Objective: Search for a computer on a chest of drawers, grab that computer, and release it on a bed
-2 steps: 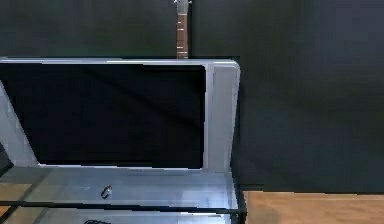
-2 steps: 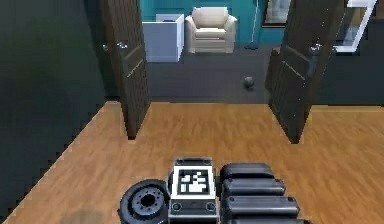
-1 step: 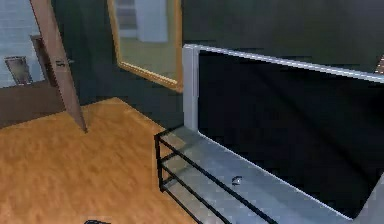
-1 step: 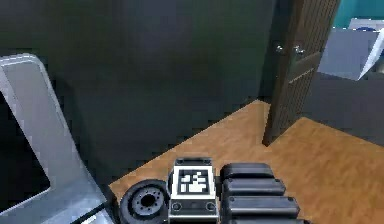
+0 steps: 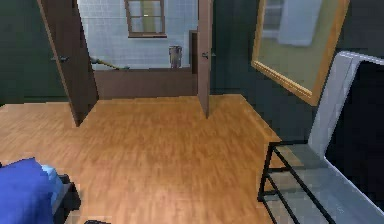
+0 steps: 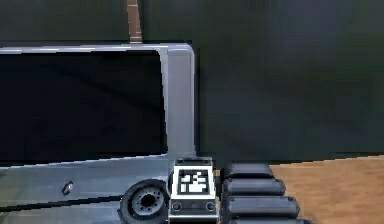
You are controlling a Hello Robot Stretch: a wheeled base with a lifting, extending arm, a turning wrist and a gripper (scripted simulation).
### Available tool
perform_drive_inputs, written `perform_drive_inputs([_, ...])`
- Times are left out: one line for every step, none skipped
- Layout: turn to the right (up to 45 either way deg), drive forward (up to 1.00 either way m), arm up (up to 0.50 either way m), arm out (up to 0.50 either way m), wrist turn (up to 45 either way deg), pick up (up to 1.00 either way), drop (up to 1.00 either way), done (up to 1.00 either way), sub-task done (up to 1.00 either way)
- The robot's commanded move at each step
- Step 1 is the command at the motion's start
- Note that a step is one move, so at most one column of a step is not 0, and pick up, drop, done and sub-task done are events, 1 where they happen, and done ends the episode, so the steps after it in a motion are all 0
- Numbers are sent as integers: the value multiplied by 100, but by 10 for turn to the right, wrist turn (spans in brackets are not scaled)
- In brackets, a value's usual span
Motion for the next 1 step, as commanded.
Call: perform_drive_inputs([0, 85, 0, 0, 0, 0, 0, 0, 0])
